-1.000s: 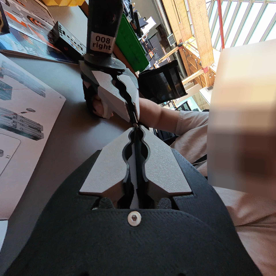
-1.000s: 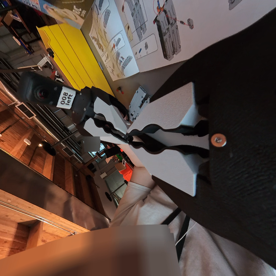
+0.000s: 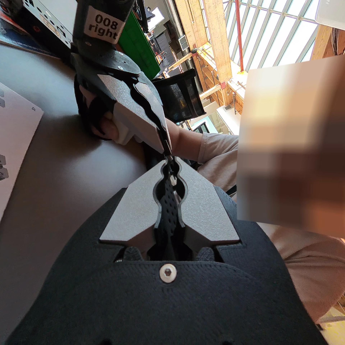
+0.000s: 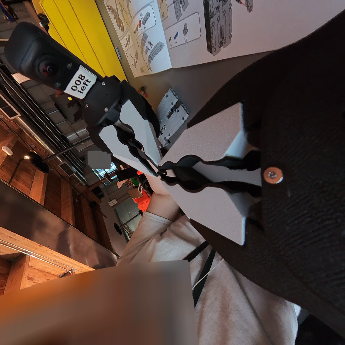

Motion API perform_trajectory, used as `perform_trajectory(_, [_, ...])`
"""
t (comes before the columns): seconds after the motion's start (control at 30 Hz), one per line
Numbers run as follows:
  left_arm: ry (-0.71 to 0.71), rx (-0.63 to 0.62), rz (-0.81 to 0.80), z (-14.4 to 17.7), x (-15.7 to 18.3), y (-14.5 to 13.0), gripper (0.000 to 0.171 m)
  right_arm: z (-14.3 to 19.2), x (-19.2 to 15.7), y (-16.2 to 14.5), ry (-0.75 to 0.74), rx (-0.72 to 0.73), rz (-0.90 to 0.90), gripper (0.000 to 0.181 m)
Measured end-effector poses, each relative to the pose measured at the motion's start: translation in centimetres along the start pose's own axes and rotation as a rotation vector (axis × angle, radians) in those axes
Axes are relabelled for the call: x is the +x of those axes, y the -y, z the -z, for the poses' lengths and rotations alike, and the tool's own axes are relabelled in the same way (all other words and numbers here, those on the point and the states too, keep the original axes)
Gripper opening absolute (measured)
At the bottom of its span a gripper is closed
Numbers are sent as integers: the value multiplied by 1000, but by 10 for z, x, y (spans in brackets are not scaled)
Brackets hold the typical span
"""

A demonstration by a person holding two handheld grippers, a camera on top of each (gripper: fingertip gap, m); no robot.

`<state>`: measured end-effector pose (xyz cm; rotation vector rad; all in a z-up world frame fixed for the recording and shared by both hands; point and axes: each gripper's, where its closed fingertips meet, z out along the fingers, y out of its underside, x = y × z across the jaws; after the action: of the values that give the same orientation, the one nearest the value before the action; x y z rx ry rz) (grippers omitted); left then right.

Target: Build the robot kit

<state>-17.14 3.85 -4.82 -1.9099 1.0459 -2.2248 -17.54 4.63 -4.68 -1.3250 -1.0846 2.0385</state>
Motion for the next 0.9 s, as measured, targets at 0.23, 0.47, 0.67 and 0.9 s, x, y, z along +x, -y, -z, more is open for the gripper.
perform_trajectory(0.23, [-4, 50, -32, 4, 1, 8, 1, 2, 3, 8, -20, 60, 7, 6])
perform_trajectory(0.47, [28, 80, -74, 7, 0, 13, 1, 2, 6, 12, -54, 90, 20, 5])
perform_trajectory(0.67, [58, 100, -95, 9, -2, 16, 0, 4, 9, 14, -86, 108, 34, 5])
perform_trajectory(0.9, [93, 129, -133, 11, -4, 21, 0, 5, 13, 19, -118, 147, 45, 5])
